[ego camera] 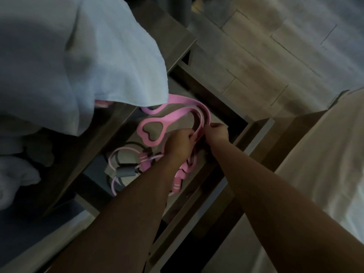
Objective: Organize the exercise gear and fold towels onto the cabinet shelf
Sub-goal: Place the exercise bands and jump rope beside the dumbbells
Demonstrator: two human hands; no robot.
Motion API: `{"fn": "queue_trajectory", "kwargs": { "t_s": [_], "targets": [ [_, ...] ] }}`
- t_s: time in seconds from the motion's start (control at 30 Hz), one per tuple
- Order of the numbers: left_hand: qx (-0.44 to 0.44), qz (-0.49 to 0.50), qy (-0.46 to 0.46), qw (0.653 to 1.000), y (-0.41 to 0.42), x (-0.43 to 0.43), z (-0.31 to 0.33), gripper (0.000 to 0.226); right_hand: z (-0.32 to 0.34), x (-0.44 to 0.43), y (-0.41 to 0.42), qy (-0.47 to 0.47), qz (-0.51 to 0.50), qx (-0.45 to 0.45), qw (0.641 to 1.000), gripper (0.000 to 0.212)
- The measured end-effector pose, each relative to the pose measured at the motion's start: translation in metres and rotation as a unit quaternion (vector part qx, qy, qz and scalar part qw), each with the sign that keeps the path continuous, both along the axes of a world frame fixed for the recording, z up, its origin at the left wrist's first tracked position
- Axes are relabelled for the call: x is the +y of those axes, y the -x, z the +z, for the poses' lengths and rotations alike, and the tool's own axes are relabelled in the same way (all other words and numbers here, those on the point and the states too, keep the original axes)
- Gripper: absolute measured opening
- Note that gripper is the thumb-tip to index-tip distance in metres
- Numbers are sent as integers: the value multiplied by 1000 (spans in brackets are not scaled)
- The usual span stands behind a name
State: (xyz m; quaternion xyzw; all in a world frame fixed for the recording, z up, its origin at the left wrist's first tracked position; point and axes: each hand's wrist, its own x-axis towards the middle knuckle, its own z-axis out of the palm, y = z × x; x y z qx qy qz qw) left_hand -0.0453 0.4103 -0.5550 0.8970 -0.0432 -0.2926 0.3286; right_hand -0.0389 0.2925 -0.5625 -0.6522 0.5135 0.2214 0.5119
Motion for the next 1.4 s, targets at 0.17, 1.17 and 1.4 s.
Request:
{"fn": "queue_trajectory", "kwargs": {
  "t_s": [0.17, 1.17, 1.4],
  "targets": [
    [19, 43, 42, 998, 11, -2, 16, 32, 25, -4, 0, -48, 26, 17, 998, 14],
    [16, 358, 238, 903, 213, 173, 365, 34, 369, 102, 165, -325, 108, -107, 933, 36],
    [-1, 400, 225, 888, 275, 249, 390, 29, 404, 180, 210, -282, 145, -80, 945, 34]
  ]
}}
